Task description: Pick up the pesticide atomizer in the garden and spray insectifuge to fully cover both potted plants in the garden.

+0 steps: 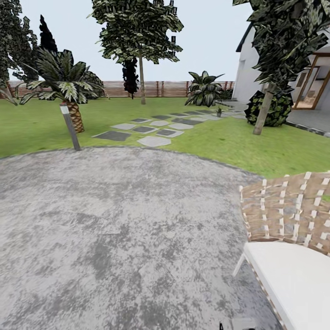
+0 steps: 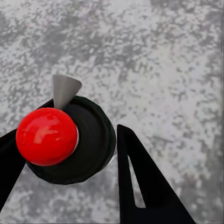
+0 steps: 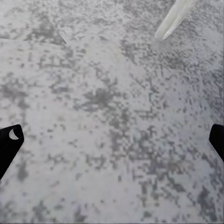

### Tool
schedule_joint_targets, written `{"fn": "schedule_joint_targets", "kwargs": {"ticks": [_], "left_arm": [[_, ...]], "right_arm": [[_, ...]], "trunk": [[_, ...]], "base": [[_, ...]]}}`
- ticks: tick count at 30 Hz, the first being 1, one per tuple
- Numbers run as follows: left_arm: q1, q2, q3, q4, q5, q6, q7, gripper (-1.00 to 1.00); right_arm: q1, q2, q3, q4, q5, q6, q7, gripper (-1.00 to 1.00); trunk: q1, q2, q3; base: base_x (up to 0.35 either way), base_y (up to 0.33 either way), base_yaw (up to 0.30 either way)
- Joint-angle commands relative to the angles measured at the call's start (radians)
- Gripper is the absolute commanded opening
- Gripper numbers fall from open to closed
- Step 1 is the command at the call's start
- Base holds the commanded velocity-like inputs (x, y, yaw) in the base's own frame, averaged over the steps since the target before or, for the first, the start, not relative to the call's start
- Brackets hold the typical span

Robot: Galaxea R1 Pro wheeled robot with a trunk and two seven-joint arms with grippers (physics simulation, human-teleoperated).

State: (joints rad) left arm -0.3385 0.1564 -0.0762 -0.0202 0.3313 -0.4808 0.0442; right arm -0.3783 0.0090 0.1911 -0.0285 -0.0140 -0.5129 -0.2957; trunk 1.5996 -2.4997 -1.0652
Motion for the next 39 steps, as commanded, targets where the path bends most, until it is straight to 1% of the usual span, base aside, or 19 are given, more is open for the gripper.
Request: {"fn": "schedule_joint_targets", "kwargs": {"ticks": [1,39], "left_arm": [[0.0,0.0,-0.008,0.0,0.003,-0.002,0.005,-1.0],[0.0,0.0,-0.008,0.0,0.003,-0.003,0.004,-1.0]], "right_arm": [[-0.001,0.0,0.008,0.001,-0.001,-0.001,-0.008,1.0],[-0.001,0.0,0.008,0.001,-0.001,-0.001,-0.007,1.0]], "trunk": [[0.0,0.0,-0.001],[0.0,0.0,-0.001]], "base": [[0.339,0.0,0.0],[0.338,0.0,0.0]]}}
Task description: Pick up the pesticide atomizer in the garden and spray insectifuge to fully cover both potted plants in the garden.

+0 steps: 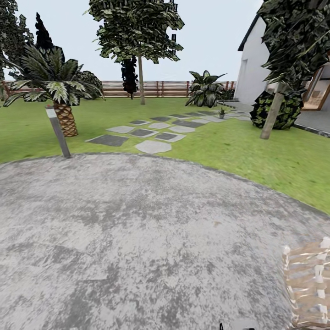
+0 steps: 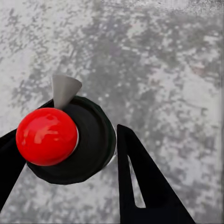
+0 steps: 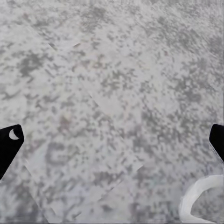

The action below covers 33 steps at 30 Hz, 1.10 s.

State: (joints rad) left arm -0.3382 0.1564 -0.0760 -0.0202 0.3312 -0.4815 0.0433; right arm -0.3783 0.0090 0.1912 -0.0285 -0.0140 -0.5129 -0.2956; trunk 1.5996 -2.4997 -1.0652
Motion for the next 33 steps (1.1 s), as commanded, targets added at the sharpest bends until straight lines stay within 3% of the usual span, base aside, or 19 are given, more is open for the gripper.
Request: {"fn": "schedule_joint_targets", "kwargs": {"ticks": [1,20,33], "left_arm": [[-0.001,0.0,-0.008,0.0,0.003,-0.002,0.005,-1.0],[-0.001,0.0,-0.007,0.0,0.003,-0.003,0.005,-1.0],[-0.001,0.0,-0.007,0.0,0.003,-0.003,0.004,-1.0]], "right_arm": [[-0.001,0.0,0.008,0.001,-0.001,-0.001,-0.007,1.0],[-0.001,0.0,0.008,0.001,-0.001,-0.001,-0.007,1.0],[-0.001,0.0,0.008,0.001,-0.001,-0.001,-0.007,1.0]], "trunk": [[0.0,0.0,-0.001],[0.0,0.0,-0.001],[0.0,0.0,-0.001]], "base": [[0.338,0.0,0.0],[0.338,0.002,0.0],[0.338,0.099,0.0]]}}
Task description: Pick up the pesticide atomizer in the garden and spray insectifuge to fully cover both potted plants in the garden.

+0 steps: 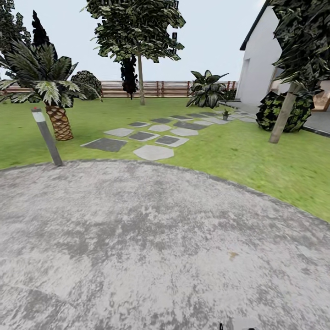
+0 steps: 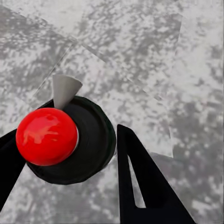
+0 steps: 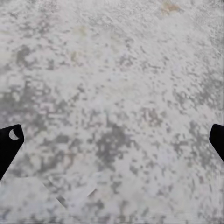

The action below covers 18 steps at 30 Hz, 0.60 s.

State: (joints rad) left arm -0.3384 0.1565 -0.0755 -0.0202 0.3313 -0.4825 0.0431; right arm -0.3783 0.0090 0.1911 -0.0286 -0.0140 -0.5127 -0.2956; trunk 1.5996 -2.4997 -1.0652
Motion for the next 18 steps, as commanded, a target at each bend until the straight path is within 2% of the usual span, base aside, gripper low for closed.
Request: {"fn": "schedule_joint_targets", "kwargs": {"ticks": [1,18], "left_arm": [[0.0,0.0,-0.008,0.0,0.003,-0.002,0.005,-1.0],[0.0,0.001,-0.007,0.0,0.003,-0.002,0.005,-1.0]], "right_arm": [[-0.001,0.0,0.008,0.001,-0.001,-0.001,-0.007,1.0],[-0.001,0.0,0.008,0.001,-0.001,-0.001,-0.007,1.0]], "trunk": [[0.0,0.0,-0.001],[0.0,0.0,-0.001]], "base": [[0.338,0.107,0.0],[0.338,0.107,0.0]]}}
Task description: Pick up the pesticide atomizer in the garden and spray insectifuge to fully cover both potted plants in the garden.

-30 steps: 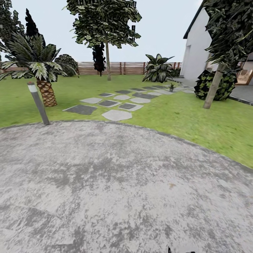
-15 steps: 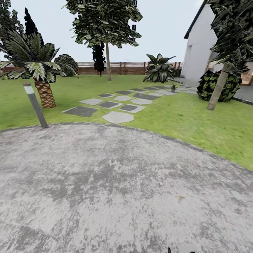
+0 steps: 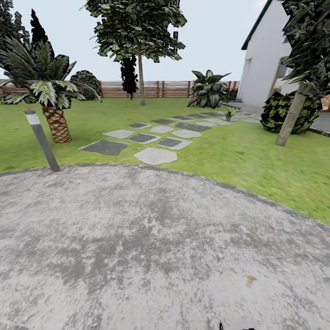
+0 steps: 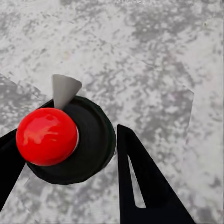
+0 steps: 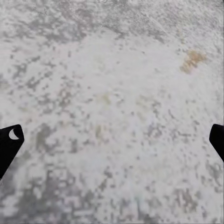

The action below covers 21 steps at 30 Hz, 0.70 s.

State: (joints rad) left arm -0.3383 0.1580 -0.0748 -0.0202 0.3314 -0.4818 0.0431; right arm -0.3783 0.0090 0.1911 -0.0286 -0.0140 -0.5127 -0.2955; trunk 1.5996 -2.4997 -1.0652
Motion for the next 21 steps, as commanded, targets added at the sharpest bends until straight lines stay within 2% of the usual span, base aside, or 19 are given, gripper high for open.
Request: {"fn": "schedule_joint_targets", "kwargs": {"ticks": [1,21], "left_arm": [[-0.001,0.0,-0.008,0.0,0.003,-0.002,0.005,-1.0],[0.0,0.0,-0.009,0.0,0.003,-0.003,0.004,-1.0]], "right_arm": [[-0.001,0.0,0.008,0.001,-0.001,-0.001,-0.007,1.0],[-0.001,0.0,0.008,0.001,-0.001,-0.001,-0.008,1.0]], "trunk": [[0.0,0.0,-0.001],[0.0,0.0,-0.001]], "base": [[0.338,0.107,0.0],[0.338,0.107,0.0]]}}
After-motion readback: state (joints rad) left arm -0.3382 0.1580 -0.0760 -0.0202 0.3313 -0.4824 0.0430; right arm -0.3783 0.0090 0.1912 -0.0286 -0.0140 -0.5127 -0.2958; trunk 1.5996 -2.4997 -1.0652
